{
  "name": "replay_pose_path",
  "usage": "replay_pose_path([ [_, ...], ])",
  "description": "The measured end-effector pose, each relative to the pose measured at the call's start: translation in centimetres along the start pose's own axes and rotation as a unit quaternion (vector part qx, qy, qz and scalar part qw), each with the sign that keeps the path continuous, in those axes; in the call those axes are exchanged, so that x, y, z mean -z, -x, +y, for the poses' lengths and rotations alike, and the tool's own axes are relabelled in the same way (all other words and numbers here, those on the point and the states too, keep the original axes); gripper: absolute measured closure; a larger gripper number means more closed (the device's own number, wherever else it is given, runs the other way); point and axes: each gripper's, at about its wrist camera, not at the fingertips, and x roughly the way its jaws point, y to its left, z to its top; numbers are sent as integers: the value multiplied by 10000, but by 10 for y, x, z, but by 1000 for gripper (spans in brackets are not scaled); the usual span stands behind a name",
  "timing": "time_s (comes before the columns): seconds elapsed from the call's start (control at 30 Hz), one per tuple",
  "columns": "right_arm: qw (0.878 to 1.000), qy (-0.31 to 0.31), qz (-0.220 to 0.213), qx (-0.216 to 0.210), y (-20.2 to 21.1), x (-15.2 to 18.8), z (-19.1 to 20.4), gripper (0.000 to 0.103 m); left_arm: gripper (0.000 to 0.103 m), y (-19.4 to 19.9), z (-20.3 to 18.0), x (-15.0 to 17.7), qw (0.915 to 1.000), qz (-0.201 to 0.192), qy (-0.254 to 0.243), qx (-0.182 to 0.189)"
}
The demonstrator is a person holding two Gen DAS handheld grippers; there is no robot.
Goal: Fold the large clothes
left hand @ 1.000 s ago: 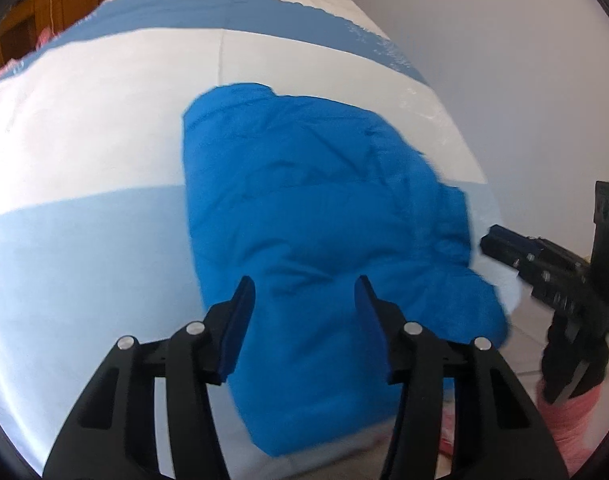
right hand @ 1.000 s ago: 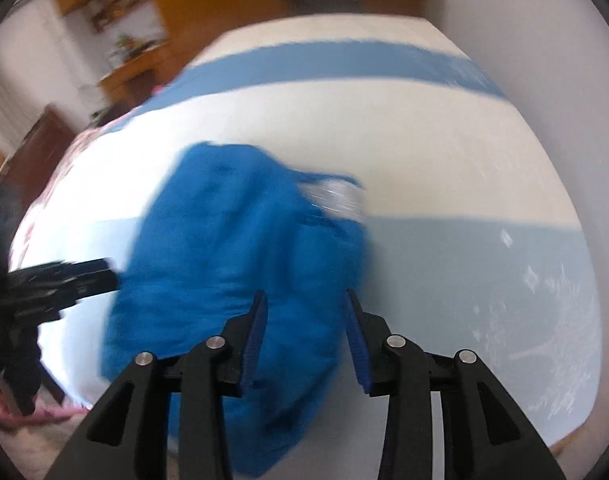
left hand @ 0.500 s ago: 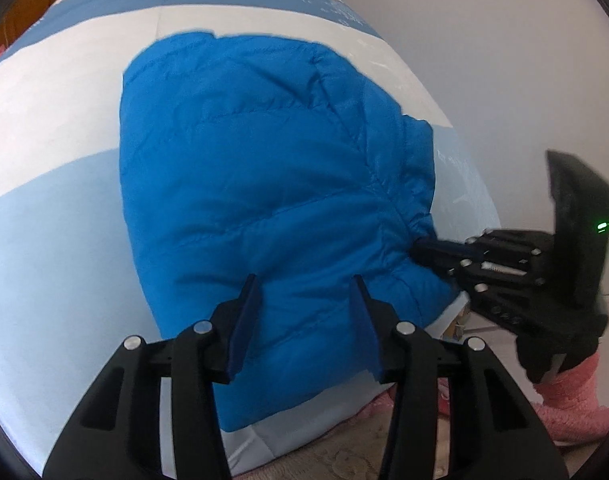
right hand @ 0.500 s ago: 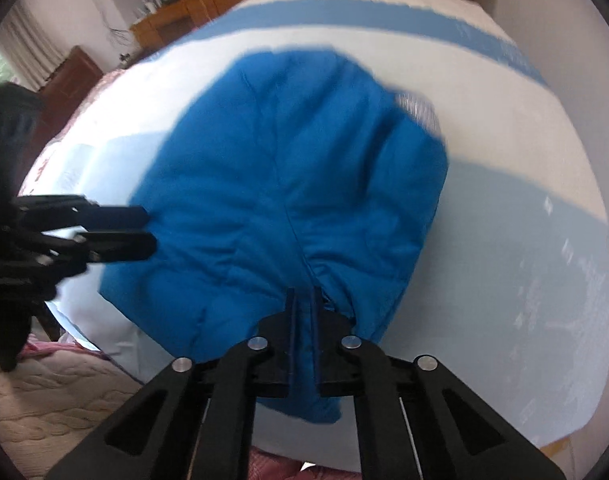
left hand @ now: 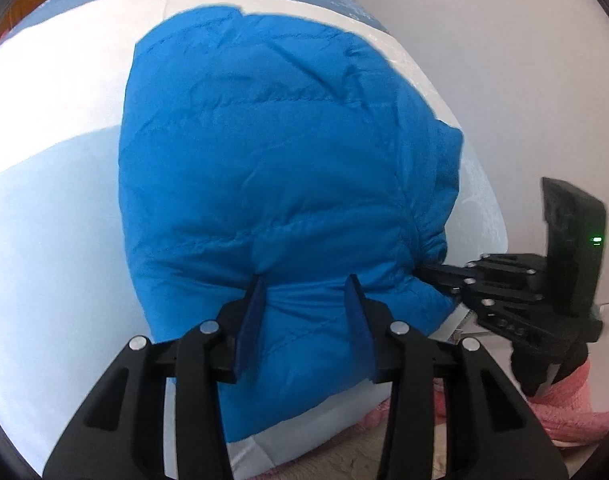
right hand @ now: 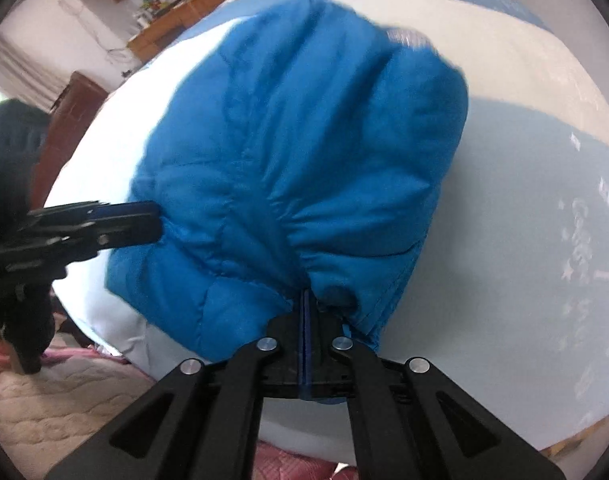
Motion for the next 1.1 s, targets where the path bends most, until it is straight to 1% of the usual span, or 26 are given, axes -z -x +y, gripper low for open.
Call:
replay_pose_path([
  [0.07, 9995, 175, -227, -89, 24, -7, 7, 96, 58, 10, -2, -4, 9999, -95, 23, -51],
  [0.13, 9984, 311, -457, -73, 41, -16, 10, 90, 58, 20, -1, -14, 9997, -239, 100, 32],
  [0.17, 9978, 358, -546, -60, 47, -21, 11, 89, 58, 22, -3, -23, 9994, -333, 114, 21],
  [0.23, 9962, 401, -775, -81, 55, -42, 13, 89, 58, 26, -2, -35, 9988, -470, 115, -89],
  [0.33, 9946, 388, -965, 18, 50, -69, 14, 89, 59, 22, 1, -61, 9979, -582, 189, -213],
  [0.37, 9947, 328, -972, 57, 46, -75, 12, 89, 59, 17, 3, -70, 9977, -568, 256, -261],
  [0.4, 9956, 178, -919, 57, 37, -84, 6, 89, 60, 14, 6, -72, 9976, -553, 295, -280],
  [0.47, 9964, 31, -841, 25, 26, -92, -3, 89, 61, 2, 12, -83, 9973, -513, 363, -378],
  [0.53, 9973, -111, -708, 172, 11, -104, -19, 89, 61, -9, 11, -98, 9972, -451, 347, -488],
  [0.6, 9978, -273, -564, 223, -3, -106, -32, 90, 62, -18, 8, -103, 9973, -368, 317, -550],
  [0.63, 9978, -322, -511, 279, -11, -104, -36, 94, 62, -23, 10, -107, 9974, -326, 310, -570],
  [0.67, 9978, -366, -461, 303, -16, -105, -42, 94, 62, -29, 9, -108, 9975, -253, 288, -586],
  [0.77, 9973, -633, -321, 166, -32, -103, -56, 95, 61, -42, 14, -117, 9976, -151, 170, -659],
  [0.93, 9963, -771, -363, 137, -48, -96, -60, 96, 62, -60, 16, -121, 9972, -116, 57, -738],
  [1.1, 9917, -1199, -414, -230, -52, -93, -74, 97, 62, -72, 21, -126, 9970, -158, 73, -759],
])
